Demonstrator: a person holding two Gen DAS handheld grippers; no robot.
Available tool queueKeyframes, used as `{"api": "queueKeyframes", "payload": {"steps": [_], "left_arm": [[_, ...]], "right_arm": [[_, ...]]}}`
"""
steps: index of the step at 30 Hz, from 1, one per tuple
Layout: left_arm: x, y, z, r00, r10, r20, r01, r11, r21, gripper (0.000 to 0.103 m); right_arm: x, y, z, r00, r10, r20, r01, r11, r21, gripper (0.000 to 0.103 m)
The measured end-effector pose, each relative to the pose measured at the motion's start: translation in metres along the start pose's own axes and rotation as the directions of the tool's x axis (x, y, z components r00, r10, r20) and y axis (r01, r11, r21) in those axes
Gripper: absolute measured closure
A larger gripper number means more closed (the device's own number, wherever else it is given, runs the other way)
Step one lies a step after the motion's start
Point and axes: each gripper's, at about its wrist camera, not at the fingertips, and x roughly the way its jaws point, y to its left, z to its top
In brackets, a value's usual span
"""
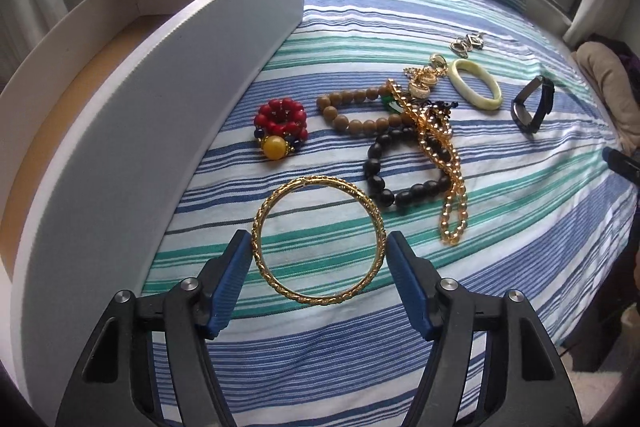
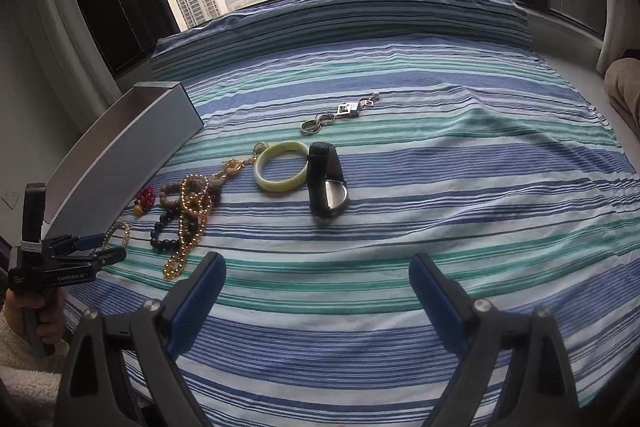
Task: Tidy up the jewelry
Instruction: 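Lower the left gripper over the gold twisted bangle, then close the left gripper on the gold bangle while the right gripper grasps the black watch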
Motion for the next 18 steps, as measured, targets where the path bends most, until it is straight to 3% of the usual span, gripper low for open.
{"api": "queueKeyframes", "payload": {"steps": [1,8,9,10,14,18], "left_arm": [[-0.003,0.0,-0.002,1.0,0.003,0.004,-0.003,1.0,-0.011,0.033],[-0.025,-0.003,-0.011,1.0,0.022,0.007,-0.022,0.999,-0.044,0.033],[-0.029,-0.003,-0.013,1.0,0.024,0.008,-0.023,0.999,-0.048,0.033],[-0.033,-0.003,-0.014,1.0,0.022,0.01,-0.021,0.998,-0.052,0.033],[-0.06,-0.003,-0.016,0.999,0.023,0.036,-0.021,0.998,-0.061,0.033],[-0.1,0.003,-0.01,0.995,0.018,0.094,-0.011,0.997,-0.077,0.033]], "right_arm": [[0.018,-0.002,0.006,0.999,0.037,-0.033,-0.037,0.999,0.008,0.008],[0.106,0.004,0.047,0.995,-0.079,-0.068,0.08,0.997,0.012,0.011],[0.111,0.003,0.05,0.995,-0.072,-0.067,0.075,0.997,0.029,0.035],[0.114,0.002,0.051,0.996,-0.066,-0.065,0.068,0.997,0.041,0.082],[0.093,0.007,0.053,0.998,-0.049,-0.046,0.051,0.997,0.055,0.088],[0.05,0.046,0.058,0.999,0.013,-0.039,-0.015,0.999,-0.05,0.088]]}}
